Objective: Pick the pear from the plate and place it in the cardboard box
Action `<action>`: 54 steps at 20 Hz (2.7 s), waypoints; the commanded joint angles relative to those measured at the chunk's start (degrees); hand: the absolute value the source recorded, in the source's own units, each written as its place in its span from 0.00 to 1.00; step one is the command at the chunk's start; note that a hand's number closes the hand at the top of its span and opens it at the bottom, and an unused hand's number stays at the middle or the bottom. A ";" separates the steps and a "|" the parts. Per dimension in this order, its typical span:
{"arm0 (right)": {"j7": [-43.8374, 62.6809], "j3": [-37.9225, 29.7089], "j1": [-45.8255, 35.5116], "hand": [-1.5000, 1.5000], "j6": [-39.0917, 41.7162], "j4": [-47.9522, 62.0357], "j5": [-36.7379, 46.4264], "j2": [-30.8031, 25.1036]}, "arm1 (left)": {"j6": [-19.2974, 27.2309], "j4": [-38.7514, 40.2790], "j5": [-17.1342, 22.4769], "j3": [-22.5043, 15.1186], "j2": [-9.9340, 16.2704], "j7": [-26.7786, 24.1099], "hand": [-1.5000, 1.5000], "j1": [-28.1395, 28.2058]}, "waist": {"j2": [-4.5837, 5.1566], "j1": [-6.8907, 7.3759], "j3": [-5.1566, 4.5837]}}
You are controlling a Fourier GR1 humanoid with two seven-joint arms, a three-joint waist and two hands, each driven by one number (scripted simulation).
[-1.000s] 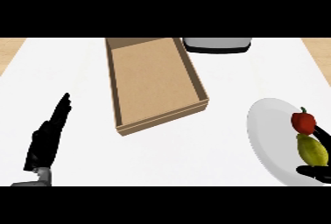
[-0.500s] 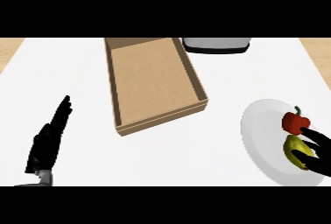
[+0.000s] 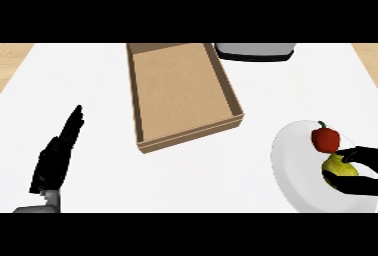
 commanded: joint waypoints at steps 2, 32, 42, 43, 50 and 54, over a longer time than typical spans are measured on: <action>6.38 12.89 -3.67 1.00 -2.99 -7.10 21.84 -7.27 | -0.70 -0.34 -0.23 -1.18 -0.28 0.81 0.50 -1.96 | 0.38 2.63 0.10; 28.57 26.05 -52.88 1.00 -2.22 -9.52 43.40 24.96 | -0.82 -0.97 -0.55 0.79 -1.70 0.79 0.50 1.54 | 0.10 -0.71 0.82; 20.48 21.41 -69.37 1.00 -15.88 26.54 37.57 25.13 | -1.34 0.20 -1.99 0.86 -1.13 -0.05 0.50 -0.23 | 0.55 0.53 0.81; 19.43 21.84 -68.66 1.00 -19.46 29.30 36.86 25.14 | -0.10 -0.35 -2.66 -0.19 -2.79 1.44 0.50 -1.61 | 0.57 0.45 0.83; 13.85 20.49 -76.68 1.00 -23.06 48.79 30.46 25.15 | -1.74 1.81 -1.89 0.84 -1.78 0.45 0.50 -2.60 | 1.01 1.55 0.78; 15.80 20.85 -80.57 1.00 -25.50 57.50 28.26 25.15 | -2.28 -2.12 -2.36 -0.77 -2.03 0.76 0.50 0.09 | 1.13 3.05 0.77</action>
